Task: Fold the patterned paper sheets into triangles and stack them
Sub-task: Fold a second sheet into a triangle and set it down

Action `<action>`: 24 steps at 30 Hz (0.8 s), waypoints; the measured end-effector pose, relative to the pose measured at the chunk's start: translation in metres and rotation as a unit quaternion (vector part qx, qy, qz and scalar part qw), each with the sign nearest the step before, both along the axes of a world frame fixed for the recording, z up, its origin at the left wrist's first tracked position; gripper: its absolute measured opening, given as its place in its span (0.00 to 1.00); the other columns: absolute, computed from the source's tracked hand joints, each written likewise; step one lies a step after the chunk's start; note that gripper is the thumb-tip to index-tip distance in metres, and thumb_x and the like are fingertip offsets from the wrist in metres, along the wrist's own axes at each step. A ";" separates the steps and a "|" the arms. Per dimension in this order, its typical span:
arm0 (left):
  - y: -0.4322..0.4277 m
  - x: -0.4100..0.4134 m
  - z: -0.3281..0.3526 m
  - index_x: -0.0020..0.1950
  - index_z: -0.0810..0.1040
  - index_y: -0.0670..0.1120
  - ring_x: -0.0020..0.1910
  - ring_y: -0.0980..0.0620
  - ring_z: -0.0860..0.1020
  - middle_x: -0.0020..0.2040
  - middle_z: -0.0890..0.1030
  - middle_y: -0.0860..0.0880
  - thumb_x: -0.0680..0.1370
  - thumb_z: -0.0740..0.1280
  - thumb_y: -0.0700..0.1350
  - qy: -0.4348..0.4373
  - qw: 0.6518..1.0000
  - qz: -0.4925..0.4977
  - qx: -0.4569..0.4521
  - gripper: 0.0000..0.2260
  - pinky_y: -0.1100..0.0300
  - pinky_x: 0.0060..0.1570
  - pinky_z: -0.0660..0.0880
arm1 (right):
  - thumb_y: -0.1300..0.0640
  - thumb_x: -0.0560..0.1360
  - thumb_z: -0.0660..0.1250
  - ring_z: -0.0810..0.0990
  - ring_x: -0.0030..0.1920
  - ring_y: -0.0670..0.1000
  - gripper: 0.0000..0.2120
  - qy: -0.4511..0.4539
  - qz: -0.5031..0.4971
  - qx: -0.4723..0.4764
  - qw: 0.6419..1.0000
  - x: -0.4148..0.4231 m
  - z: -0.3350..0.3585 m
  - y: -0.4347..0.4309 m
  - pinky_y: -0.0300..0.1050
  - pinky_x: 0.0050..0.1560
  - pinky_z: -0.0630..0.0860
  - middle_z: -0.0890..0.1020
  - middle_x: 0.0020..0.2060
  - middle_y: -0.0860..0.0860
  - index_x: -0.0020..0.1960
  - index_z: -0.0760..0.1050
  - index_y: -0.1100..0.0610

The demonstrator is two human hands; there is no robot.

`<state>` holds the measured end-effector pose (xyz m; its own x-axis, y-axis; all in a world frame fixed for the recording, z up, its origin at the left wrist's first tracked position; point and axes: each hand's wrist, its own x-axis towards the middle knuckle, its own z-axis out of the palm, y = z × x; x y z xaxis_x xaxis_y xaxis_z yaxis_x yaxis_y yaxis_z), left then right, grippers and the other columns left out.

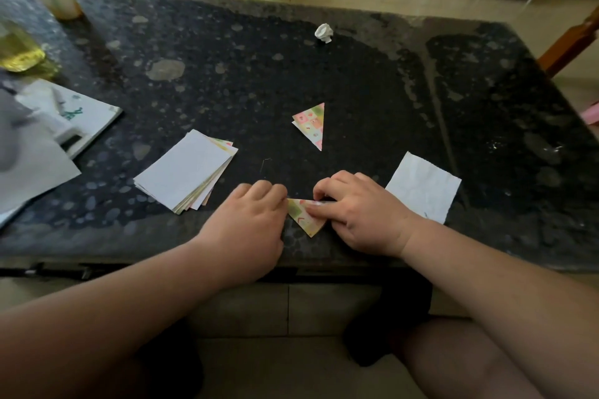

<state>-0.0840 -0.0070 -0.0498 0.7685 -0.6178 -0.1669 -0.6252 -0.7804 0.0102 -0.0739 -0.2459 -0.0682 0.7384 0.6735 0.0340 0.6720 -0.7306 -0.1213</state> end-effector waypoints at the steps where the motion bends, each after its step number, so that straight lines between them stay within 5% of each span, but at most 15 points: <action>1: -0.003 -0.005 0.001 0.69 0.75 0.43 0.63 0.46 0.72 0.66 0.74 0.46 0.74 0.50 0.54 0.005 1.000 0.005 0.021 0.30 0.50 0.65 0.72 | 0.53 0.77 0.54 0.79 0.51 0.59 0.21 0.002 -0.001 0.002 1.000 0.001 0.001 0.000 0.55 0.44 0.77 0.80 0.54 0.53 0.58 0.84 0.52; 4: -0.014 -0.017 0.002 0.82 0.52 0.41 0.77 0.43 0.58 0.80 0.56 0.42 0.82 0.52 0.52 0.045 0.995 0.011 0.084 0.31 0.45 0.80 0.50 | 0.52 0.77 0.55 0.79 0.51 0.58 0.21 0.005 -0.001 0.002 1.000 0.001 0.002 0.000 0.55 0.44 0.77 0.81 0.54 0.52 0.58 0.85 0.51; 7: -0.025 -0.027 0.007 0.83 0.43 0.40 0.81 0.41 0.48 0.83 0.47 0.40 0.83 0.52 0.52 0.043 0.990 0.031 0.127 0.33 0.40 0.79 0.39 | 0.51 0.77 0.55 0.78 0.53 0.57 0.22 0.011 -0.009 -0.004 1.000 -0.001 0.002 0.001 0.55 0.46 0.77 0.81 0.55 0.52 0.59 0.85 0.51; 11: -0.030 -0.031 0.006 0.82 0.43 0.39 0.80 0.41 0.45 0.82 0.44 0.41 0.83 0.52 0.50 0.029 0.988 0.026 0.147 0.32 0.37 0.78 0.40 | 0.53 0.77 0.54 0.79 0.56 0.58 0.23 -0.001 -0.023 -0.005 1.000 -0.008 -0.002 0.000 0.56 0.49 0.77 0.81 0.59 0.53 0.64 0.82 0.53; 16: -0.030 -0.021 0.011 0.83 0.49 0.39 0.81 0.42 0.49 0.83 0.48 0.39 0.82 0.56 0.50 0.066 0.991 -0.025 0.113 0.33 0.46 0.81 0.46 | 0.54 0.77 0.55 0.75 0.68 0.55 0.24 -0.024 -0.017 -0.041 0.999 -0.016 -0.001 0.008 0.55 0.63 0.75 0.80 0.68 0.50 0.68 0.80 0.57; 20: -0.032 -0.022 0.015 0.83 0.46 0.40 0.82 0.42 0.45 0.83 0.45 0.41 0.80 0.61 0.51 0.107 0.988 -0.009 0.109 0.37 0.45 0.81 0.46 | 0.54 0.72 0.70 0.74 0.73 0.54 0.27 0.007 -0.031 -0.096 0.995 -0.024 0.005 0.016 0.56 0.72 0.69 0.78 0.70 0.51 0.71 0.77 0.58; 24: -0.035 -0.019 0.020 0.83 0.44 0.41 0.82 0.40 0.47 0.83 0.46 0.42 0.79 0.62 0.52 0.129 0.987 0.001 0.099 0.40 0.43 0.80 0.46 | 0.53 0.70 0.70 0.72 0.75 0.54 0.32 0.005 -0.053 -0.142 0.988 -0.040 0.006 0.018 0.58 0.77 0.61 0.76 0.73 0.53 0.74 0.74 0.60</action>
